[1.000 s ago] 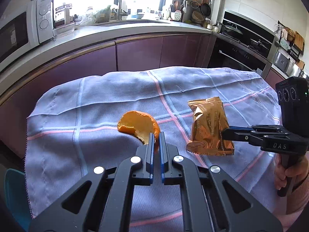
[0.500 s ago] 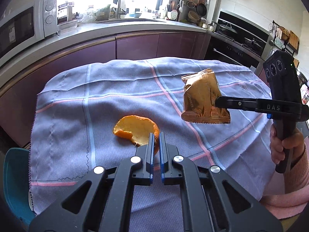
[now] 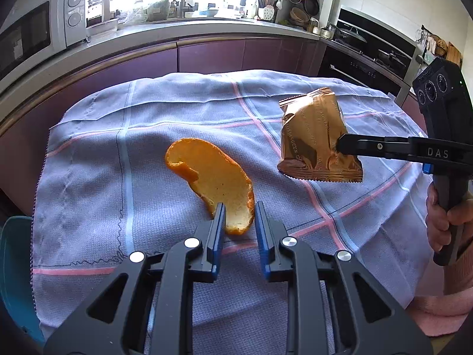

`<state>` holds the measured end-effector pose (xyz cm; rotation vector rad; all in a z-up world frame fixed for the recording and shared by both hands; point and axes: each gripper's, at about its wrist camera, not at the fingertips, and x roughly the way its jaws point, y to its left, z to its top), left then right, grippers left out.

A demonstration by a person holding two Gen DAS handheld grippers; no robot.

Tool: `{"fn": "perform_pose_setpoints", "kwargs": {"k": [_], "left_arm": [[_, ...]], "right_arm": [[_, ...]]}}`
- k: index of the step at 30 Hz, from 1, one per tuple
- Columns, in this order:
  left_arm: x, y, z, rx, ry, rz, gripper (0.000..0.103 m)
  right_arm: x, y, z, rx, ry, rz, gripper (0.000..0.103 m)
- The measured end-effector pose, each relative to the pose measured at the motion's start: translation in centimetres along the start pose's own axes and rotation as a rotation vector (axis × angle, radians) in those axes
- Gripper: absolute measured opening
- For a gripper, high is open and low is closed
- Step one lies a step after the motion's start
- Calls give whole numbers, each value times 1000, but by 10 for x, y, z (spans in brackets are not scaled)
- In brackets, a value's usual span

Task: Collect trash
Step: 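Lift the gold packet with the right gripper while the left closes on the orange peel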

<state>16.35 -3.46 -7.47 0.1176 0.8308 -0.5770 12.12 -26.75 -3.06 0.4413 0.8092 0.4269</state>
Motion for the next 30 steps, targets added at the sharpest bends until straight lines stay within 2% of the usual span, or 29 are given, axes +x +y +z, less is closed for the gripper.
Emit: {"fn": "perform_pose_setpoints", "kwargs": {"k": [6,8,11,18,30], "left_arm": [[-2,3,-5,8,2,18,22],[0,6,-6,-2,12,29,13],[-1,8,-6,-17,8,24,9],[-17,9,-6,-37,-33,35,7],[-68,16,-9,-70,-130,47,6]], "right_arm": [[3,4,-1,-8,7,4,4],[4,6,-2,-10,9,6,4],[5,8,-2,-17,12,9,4],[4,17,-1,-36,15,22,4],[9,42,2,-83,17,61,4]]}}
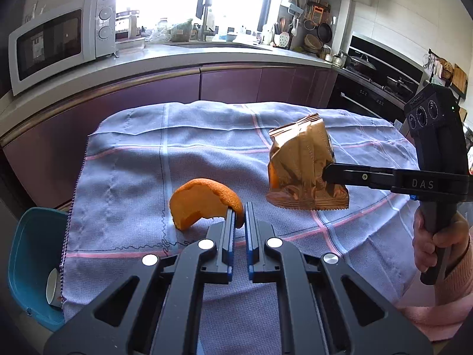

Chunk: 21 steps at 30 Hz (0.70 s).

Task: Collect trash
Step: 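Lift the gold packet with the right gripper while the left closes on the orange peel, then lift the orange peel and gold packet and carry both grippers toward the teal bin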

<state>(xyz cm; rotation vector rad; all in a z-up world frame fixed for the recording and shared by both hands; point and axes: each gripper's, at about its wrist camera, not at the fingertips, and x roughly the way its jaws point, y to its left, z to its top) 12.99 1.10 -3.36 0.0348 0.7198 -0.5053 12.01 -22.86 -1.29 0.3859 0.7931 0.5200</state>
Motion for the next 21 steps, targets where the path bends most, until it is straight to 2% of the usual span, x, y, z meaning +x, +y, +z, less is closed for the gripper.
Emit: {"fn": "perform_pose_setpoints", "kwargs": {"k": [21], "left_arm": [[-64,44,-9,-77,-81,79,6]], "right_arm": [[30,46,3,-58,47,97,4]]}}
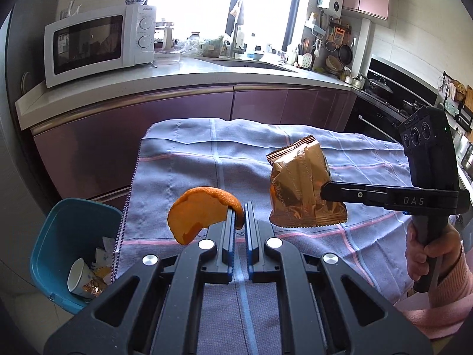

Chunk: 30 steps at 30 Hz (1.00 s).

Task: Collect trash
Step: 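Lift the orange peel and gold packet and carry both grippers toward the teal bin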

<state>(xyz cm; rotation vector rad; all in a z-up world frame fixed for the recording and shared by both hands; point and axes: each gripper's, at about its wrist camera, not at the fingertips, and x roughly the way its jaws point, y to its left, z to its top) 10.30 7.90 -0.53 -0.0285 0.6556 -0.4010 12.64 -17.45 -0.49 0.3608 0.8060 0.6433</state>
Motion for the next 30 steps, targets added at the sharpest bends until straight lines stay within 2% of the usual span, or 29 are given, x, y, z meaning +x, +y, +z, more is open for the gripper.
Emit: {"fn": "perform_pose_setpoints", "kwargs": {"k": [30], "left_arm": [[-40,57,-8,-84,-42,120,6]], "right_arm": [[67,64,8,-86,104,123,4]]}}
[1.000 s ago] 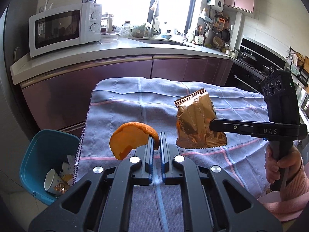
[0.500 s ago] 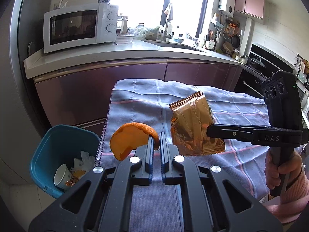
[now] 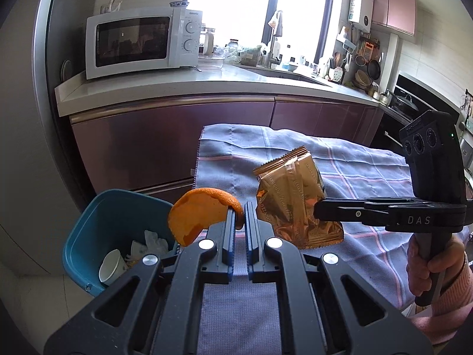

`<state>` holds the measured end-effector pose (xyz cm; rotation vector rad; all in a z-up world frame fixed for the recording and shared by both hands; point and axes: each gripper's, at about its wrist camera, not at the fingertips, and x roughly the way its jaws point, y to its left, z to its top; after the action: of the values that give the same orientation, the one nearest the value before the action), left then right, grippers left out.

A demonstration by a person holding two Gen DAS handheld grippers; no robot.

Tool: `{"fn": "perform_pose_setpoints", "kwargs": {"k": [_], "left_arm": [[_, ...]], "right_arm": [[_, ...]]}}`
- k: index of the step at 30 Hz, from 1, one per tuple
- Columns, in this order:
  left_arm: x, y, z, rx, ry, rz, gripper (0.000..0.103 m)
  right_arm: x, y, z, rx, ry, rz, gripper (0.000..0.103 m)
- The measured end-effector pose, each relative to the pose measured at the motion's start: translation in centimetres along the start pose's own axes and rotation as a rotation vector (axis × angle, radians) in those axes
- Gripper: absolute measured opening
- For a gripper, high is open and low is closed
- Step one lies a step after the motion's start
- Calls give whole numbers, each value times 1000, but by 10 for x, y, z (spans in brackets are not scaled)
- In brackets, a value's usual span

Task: Collect trash
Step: 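Lift the orange peel and gold packet and carry both grippers toward the teal bin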

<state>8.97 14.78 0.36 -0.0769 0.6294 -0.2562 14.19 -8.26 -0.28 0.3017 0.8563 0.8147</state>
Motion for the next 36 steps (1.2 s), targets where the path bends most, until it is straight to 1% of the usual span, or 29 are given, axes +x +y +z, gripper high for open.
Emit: {"fn": "perform_pose_setpoints", "kwargs": {"k": [22,36], "left_arm": [[-4,32,-1,-47,-2,79,6],[3,41,1,-57,5,97,6]], "right_arm": [[46,23,18,-41,57,46,4],[58,27,26,-46,72,55,4]]}}
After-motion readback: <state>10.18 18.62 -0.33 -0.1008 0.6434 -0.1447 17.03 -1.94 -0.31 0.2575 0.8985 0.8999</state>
